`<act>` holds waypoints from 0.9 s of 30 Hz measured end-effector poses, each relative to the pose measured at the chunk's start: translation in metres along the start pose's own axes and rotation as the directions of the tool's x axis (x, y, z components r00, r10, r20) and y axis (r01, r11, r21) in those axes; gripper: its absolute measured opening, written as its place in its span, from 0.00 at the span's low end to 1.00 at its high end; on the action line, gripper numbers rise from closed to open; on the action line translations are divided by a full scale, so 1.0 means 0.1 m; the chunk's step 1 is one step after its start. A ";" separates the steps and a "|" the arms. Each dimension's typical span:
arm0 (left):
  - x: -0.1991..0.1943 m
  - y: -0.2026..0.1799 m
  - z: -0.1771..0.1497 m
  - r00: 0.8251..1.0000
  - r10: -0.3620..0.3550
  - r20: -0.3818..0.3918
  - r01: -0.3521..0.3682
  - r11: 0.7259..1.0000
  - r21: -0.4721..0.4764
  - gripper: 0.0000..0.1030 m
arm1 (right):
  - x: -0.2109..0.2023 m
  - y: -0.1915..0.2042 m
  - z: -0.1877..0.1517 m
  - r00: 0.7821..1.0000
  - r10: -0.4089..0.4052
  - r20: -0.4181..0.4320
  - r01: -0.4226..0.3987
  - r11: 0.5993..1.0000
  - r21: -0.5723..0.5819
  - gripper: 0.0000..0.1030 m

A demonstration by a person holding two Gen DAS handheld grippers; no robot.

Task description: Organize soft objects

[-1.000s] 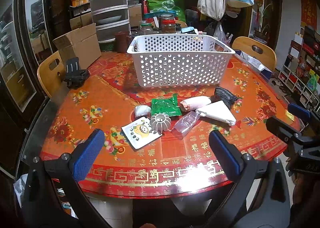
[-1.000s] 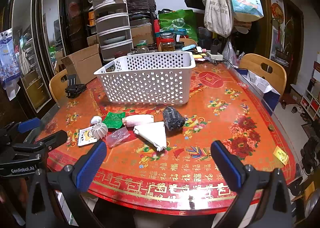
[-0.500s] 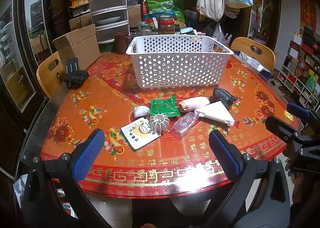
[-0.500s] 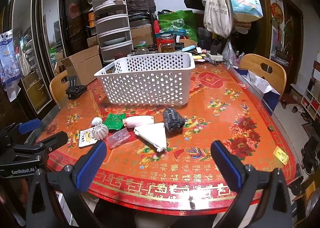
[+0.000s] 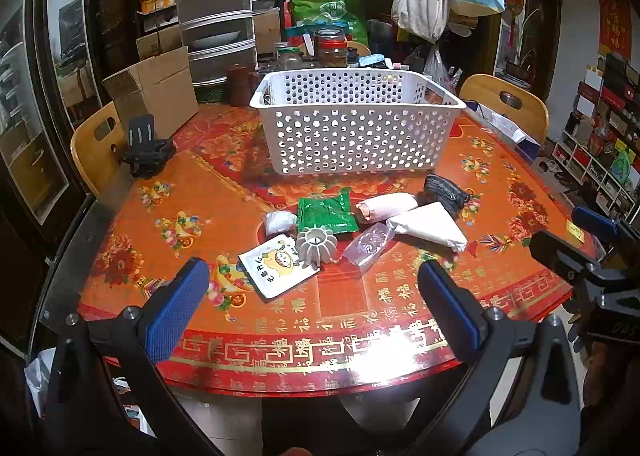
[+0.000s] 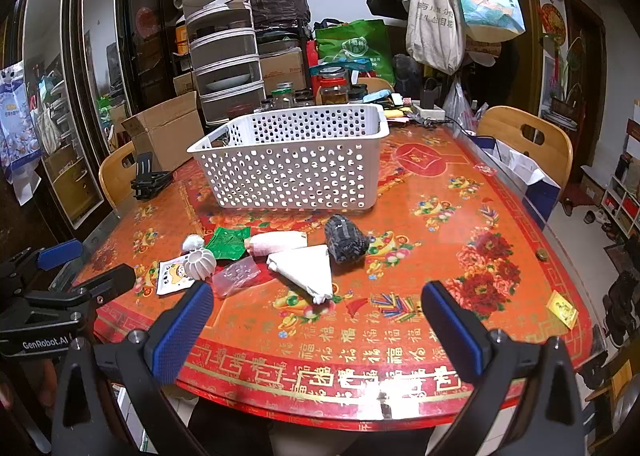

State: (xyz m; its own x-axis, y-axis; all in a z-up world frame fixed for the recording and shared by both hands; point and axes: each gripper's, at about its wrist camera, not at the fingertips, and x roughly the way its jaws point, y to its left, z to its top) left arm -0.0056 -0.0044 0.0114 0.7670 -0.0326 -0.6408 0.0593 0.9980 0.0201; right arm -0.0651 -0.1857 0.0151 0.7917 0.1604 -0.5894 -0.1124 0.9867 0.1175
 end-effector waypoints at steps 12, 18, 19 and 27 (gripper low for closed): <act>0.04 0.02 -0.01 1.000 -0.012 -0.005 0.012 1.000 -0.002 1.00 | 0.00 0.00 0.00 1.000 0.001 0.000 -0.001 1.000 0.001 1.00; 0.04 0.02 -0.01 1.000 -0.011 -0.006 0.011 1.000 -0.001 1.00 | 0.01 -0.01 -0.01 1.000 0.003 -0.001 -0.003 1.000 0.000 1.00; 0.04 0.01 -0.01 1.000 -0.011 -0.006 0.011 1.000 -0.002 1.00 | 0.02 -0.01 -0.01 1.000 0.004 -0.001 -0.004 1.000 0.001 1.00; 0.06 0.01 -0.01 1.000 -0.019 -0.006 0.019 1.000 -0.005 1.00 | 0.02 0.00 -0.01 1.000 0.004 -0.003 -0.004 1.000 0.001 1.00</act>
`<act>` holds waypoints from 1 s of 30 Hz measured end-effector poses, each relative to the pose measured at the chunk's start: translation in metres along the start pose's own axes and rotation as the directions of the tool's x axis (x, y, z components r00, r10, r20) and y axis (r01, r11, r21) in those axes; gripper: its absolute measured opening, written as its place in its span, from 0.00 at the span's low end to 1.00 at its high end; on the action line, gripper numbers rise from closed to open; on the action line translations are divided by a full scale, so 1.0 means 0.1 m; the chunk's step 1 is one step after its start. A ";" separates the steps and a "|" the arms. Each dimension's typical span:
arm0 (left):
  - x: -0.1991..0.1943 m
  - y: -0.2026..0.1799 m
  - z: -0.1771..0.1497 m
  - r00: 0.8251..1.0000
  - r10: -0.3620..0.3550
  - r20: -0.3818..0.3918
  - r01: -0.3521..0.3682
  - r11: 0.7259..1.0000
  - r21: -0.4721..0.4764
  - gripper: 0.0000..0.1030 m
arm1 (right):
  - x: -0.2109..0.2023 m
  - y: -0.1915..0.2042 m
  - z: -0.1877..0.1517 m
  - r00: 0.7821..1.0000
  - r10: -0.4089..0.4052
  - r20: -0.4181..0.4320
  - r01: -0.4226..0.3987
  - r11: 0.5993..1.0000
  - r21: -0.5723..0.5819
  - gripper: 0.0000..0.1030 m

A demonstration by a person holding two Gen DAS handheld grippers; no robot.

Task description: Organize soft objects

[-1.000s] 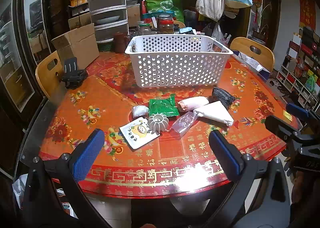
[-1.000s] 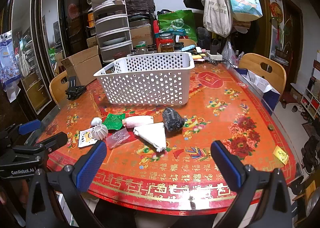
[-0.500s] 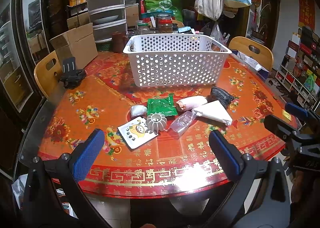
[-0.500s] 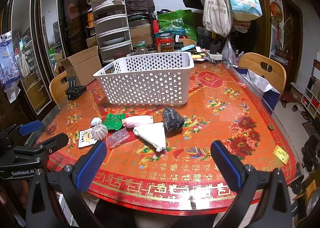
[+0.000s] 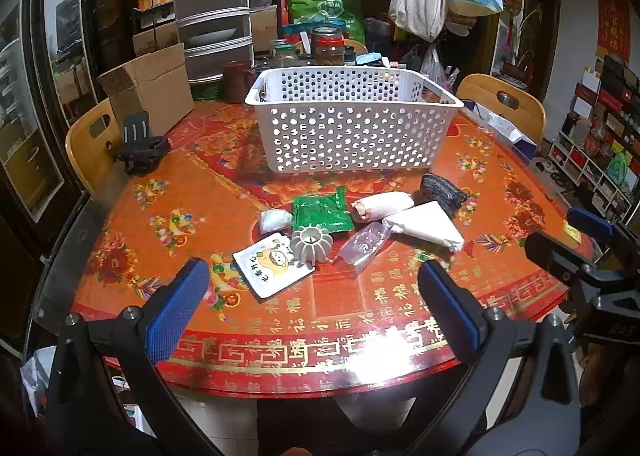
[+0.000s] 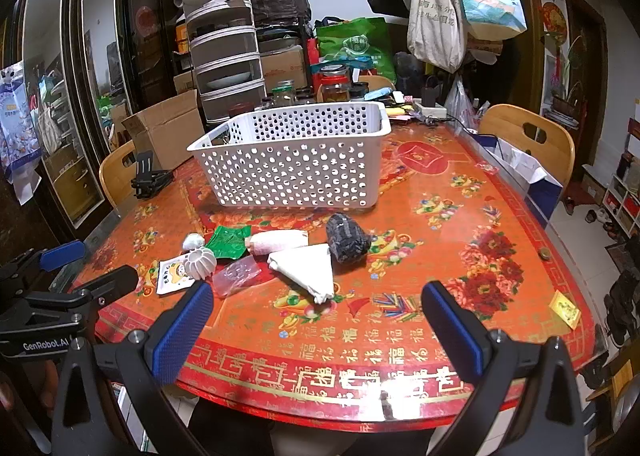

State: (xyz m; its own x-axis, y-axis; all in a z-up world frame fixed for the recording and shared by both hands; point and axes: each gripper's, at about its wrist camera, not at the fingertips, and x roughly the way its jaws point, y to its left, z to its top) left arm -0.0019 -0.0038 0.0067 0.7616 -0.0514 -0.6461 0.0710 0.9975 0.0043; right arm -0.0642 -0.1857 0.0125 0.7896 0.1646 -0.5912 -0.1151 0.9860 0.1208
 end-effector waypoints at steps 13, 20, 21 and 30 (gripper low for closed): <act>0.21 0.05 0.04 1.000 -0.007 -0.015 0.006 1.000 -0.010 1.00 | 0.19 0.02 0.01 1.000 0.018 -0.024 -0.018 1.000 0.000 1.00; 0.45 0.22 0.05 0.999 0.013 -0.046 -0.014 0.999 -0.033 1.00 | 0.40 -0.05 -0.01 0.999 0.036 -0.012 -0.036 0.999 0.018 1.00; 0.52 0.27 0.04 0.998 0.001 -0.064 -0.003 0.999 -0.041 1.00 | 0.42 -0.08 -0.01 0.999 0.038 0.013 -0.038 0.999 0.021 1.00; 1.10 0.65 -0.21 0.978 -0.017 -0.209 0.004 0.998 -0.062 1.00 | 0.91 -0.18 -0.08 0.995 0.018 -0.100 -0.016 1.000 0.026 1.00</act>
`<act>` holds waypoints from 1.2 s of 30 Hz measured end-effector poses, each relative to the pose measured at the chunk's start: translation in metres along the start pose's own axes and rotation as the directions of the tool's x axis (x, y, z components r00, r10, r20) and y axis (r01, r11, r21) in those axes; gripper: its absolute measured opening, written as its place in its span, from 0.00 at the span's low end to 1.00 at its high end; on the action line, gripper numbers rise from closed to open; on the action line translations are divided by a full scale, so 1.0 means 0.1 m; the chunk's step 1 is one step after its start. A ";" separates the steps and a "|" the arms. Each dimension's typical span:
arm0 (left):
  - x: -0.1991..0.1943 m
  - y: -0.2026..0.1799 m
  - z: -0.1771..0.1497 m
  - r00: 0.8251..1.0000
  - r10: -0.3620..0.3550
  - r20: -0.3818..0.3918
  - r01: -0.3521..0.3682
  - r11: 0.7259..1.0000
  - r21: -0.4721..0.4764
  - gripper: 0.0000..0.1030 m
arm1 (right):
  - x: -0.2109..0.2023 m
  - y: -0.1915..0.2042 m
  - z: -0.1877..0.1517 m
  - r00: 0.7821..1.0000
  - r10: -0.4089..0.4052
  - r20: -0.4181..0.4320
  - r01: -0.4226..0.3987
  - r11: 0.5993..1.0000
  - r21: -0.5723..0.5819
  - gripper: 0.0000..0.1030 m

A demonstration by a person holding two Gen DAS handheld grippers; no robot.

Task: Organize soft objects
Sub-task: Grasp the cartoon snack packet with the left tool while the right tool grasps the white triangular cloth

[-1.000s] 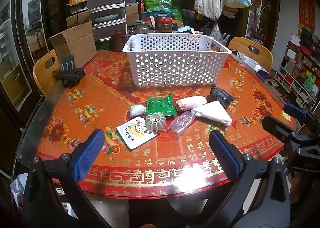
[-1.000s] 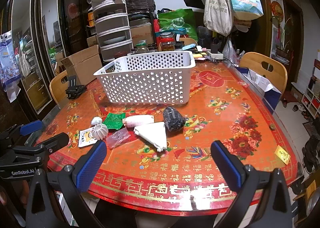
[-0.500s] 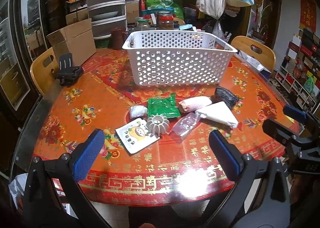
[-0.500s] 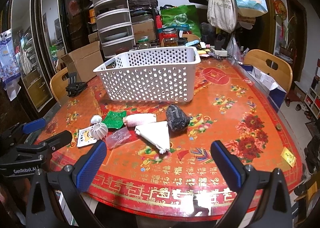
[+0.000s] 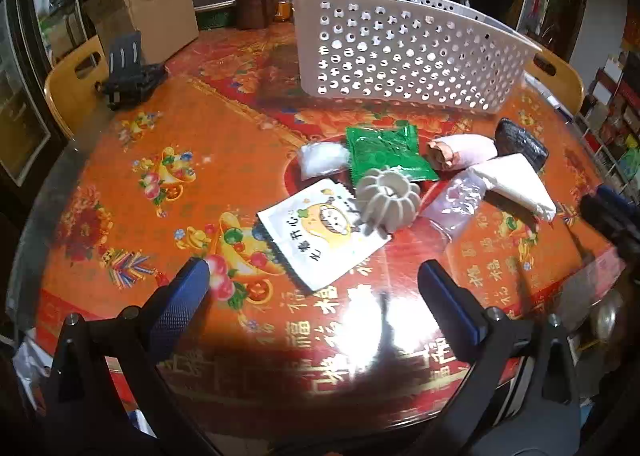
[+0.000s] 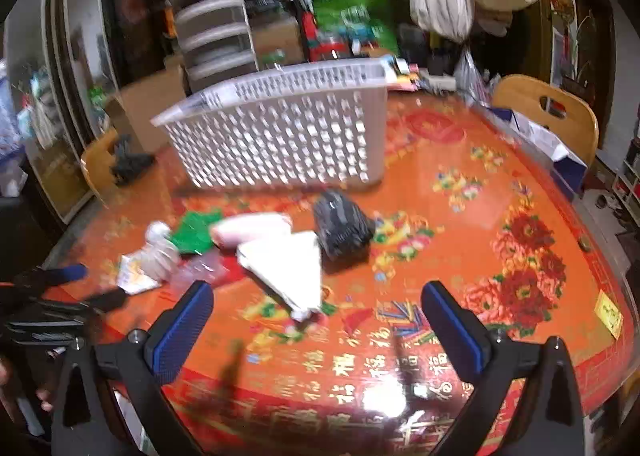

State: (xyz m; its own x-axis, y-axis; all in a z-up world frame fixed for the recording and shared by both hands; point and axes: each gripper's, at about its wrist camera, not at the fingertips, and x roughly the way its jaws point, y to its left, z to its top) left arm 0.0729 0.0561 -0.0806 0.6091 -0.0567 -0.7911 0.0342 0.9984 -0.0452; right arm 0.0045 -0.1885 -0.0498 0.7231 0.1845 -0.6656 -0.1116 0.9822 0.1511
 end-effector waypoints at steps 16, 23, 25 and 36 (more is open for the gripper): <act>0.32 0.12 0.06 0.999 -0.037 -0.030 0.038 0.999 0.019 0.75 | 0.54 0.23 0.02 0.993 0.017 -0.115 -0.029 0.994 -0.103 0.66; 0.40 0.02 0.15 0.999 -0.036 -0.026 0.038 0.998 0.059 0.70 | 0.63 0.25 0.04 0.991 0.021 -0.130 -0.035 0.993 -0.112 0.60; 0.40 0.00 0.16 0.999 -0.042 -0.017 0.043 0.997 0.063 0.64 | 0.63 0.25 0.05 0.991 0.014 -0.130 -0.029 0.993 -0.115 0.55; 0.35 -0.10 0.13 0.998 -0.062 0.008 0.061 0.994 0.092 0.42 | 0.61 0.29 0.03 0.991 0.024 -0.134 -0.043 0.990 -0.138 0.32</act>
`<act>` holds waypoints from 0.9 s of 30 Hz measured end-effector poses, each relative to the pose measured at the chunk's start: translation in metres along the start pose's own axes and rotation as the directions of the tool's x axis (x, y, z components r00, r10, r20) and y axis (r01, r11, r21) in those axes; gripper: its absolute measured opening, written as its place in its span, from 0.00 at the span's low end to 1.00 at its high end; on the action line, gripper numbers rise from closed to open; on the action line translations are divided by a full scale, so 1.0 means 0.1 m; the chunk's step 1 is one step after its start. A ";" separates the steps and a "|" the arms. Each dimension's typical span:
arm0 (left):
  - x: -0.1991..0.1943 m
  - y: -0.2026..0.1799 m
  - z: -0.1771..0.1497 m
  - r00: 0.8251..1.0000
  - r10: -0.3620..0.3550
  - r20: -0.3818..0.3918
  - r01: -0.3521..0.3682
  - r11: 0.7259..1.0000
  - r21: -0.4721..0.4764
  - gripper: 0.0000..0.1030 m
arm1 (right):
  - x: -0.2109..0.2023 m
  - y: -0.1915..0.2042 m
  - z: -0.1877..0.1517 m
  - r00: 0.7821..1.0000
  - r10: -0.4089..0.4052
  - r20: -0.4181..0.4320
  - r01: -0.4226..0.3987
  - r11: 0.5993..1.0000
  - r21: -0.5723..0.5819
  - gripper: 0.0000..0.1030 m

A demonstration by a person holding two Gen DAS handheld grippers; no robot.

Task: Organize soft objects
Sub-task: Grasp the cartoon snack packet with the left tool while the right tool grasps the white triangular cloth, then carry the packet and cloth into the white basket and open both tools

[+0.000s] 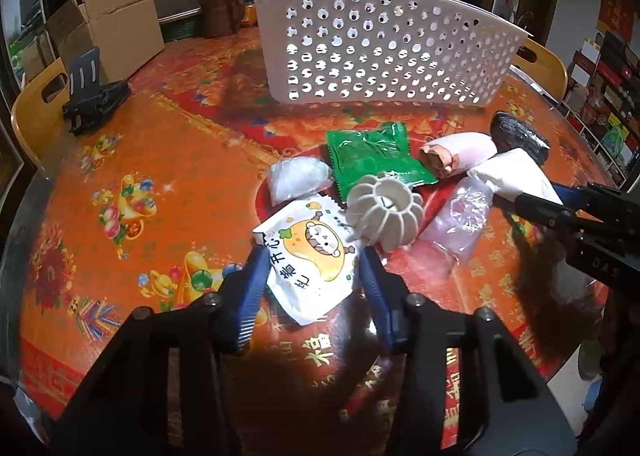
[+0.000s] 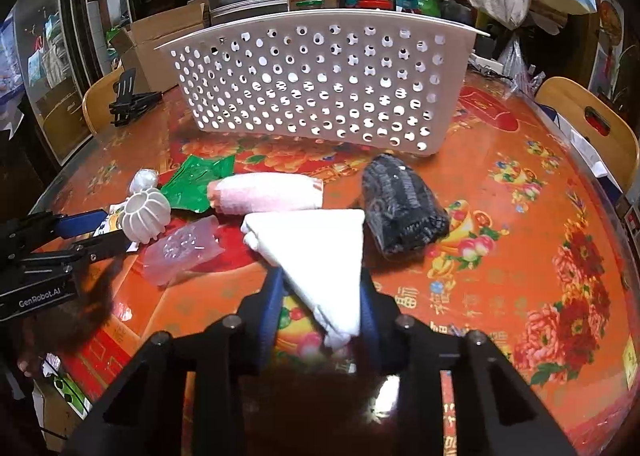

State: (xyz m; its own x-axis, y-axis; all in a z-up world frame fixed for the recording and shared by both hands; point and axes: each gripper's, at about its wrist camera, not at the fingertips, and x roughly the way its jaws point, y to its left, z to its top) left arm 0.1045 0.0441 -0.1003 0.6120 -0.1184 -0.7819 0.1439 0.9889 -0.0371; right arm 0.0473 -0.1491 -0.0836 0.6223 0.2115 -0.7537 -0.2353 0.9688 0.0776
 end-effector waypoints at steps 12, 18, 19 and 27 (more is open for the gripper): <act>-0.19 -0.01 -0.01 0.999 0.000 0.043 -0.001 1.000 0.004 0.15 | -0.19 -0.07 -0.01 0.997 0.061 0.053 -0.062 0.998 0.027 0.18; -0.47 0.04 0.08 0.995 0.010 0.102 -0.009 1.000 -0.010 0.15 | -0.46 -0.10 0.04 0.990 0.078 0.116 -0.082 0.996 0.028 0.18; -0.51 0.04 0.10 0.994 0.008 0.112 -0.007 1.000 -0.010 0.15 | -0.50 -0.10 0.04 0.989 0.077 0.125 -0.081 0.996 0.025 0.18; -0.85 -0.03 0.51 0.983 -0.032 0.181 0.029 0.999 0.020 0.15 | -0.85 -0.18 0.31 0.977 0.091 0.191 -0.092 0.996 -0.003 0.18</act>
State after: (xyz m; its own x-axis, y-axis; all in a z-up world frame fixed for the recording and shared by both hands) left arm 0.0916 0.0464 -0.0022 0.7378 -0.1647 -0.6547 0.1775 0.9830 -0.0473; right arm 0.0217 -0.1805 -0.0013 0.7293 0.3191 -0.6052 -0.2935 0.9450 0.1447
